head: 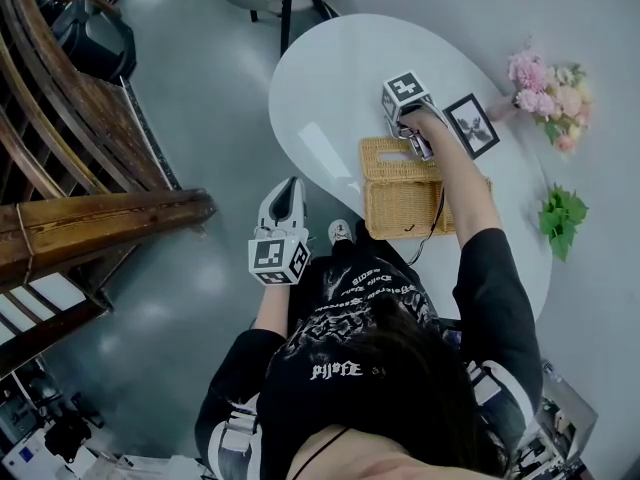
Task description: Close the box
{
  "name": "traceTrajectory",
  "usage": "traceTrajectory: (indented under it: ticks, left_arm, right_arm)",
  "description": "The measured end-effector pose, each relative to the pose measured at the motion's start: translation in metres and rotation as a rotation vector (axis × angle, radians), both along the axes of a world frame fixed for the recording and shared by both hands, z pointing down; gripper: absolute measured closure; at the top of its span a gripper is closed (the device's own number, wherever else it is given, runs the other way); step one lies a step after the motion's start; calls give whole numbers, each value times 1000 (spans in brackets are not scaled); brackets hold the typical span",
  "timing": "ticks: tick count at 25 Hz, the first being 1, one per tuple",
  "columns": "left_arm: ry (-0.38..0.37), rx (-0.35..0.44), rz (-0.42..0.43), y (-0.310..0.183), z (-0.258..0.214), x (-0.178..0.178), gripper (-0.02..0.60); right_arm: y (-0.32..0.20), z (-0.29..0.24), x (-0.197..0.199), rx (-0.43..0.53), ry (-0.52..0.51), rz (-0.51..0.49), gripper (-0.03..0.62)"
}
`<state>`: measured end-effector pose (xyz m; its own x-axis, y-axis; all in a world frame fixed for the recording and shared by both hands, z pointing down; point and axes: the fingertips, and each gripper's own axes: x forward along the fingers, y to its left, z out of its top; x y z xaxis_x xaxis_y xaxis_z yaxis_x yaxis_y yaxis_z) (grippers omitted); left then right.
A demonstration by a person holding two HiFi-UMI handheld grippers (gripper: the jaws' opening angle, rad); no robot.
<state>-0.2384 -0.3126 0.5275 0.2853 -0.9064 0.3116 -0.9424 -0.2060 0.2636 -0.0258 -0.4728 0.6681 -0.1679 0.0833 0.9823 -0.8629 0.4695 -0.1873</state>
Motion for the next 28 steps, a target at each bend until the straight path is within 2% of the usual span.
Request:
traceTrajectory:
  ticks: [11, 21, 28]
  left_arm:
    - [20, -1, 16, 8, -1, 9, 554]
    - [52, 12, 78, 18, -4, 30, 554]
    - [60, 29, 134, 27, -7, 50, 554]
  right_arm:
    - [-3, -16, -7, 50, -49, -2, 554]
    - [-12, -69, -13, 212, -186, 66, 556]
    - [-7, -103, -2, 295, -248, 124, 556]
